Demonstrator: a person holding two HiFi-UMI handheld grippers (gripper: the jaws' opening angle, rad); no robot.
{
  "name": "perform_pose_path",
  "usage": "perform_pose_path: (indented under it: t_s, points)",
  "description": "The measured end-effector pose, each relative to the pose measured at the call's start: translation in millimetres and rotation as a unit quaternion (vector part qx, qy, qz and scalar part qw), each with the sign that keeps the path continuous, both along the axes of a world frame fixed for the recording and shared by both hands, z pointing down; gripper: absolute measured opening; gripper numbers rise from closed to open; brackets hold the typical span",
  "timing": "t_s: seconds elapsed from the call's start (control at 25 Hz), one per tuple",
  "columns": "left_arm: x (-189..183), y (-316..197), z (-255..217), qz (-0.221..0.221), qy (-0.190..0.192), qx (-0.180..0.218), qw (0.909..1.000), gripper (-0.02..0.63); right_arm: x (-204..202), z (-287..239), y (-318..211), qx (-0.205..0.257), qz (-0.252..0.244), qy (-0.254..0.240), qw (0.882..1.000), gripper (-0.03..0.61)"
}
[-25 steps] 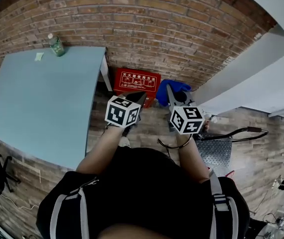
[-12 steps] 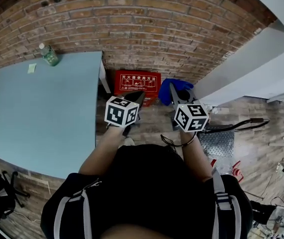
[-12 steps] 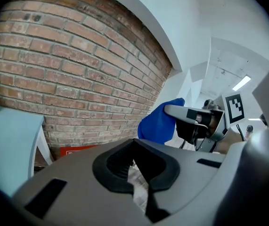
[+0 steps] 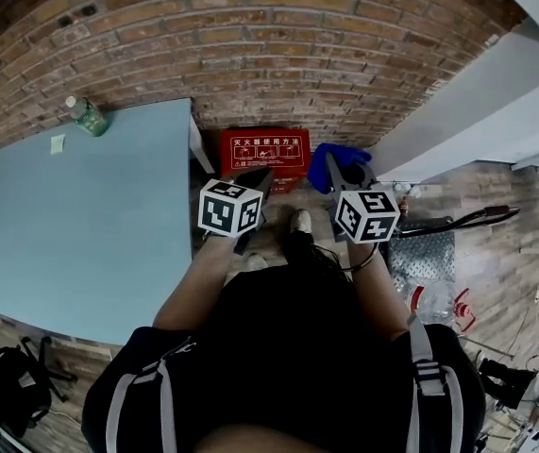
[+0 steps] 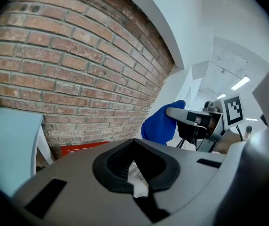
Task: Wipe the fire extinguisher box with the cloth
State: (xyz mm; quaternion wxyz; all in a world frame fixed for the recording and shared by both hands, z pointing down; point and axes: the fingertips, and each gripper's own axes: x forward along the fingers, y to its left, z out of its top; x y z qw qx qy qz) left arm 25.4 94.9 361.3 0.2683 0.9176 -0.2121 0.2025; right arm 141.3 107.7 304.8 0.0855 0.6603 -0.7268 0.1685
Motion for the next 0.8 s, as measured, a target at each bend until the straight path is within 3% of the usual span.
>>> perform_pose_path:
  t_s: [0.44, 0.8]
  points:
    - [-11, -31, 10, -0.045, -0.021, -0.001, 0.9988, -0.005, -5, 26, -44, -0.007, -0.056, -0.004, 0.998, 0.041]
    - [7, -74, -9, -0.065, -0.034, 0.02, 0.9971, -0.005, 26, 36, -86, -0.004, -0.074, -0.008, 0.997, 0.041]
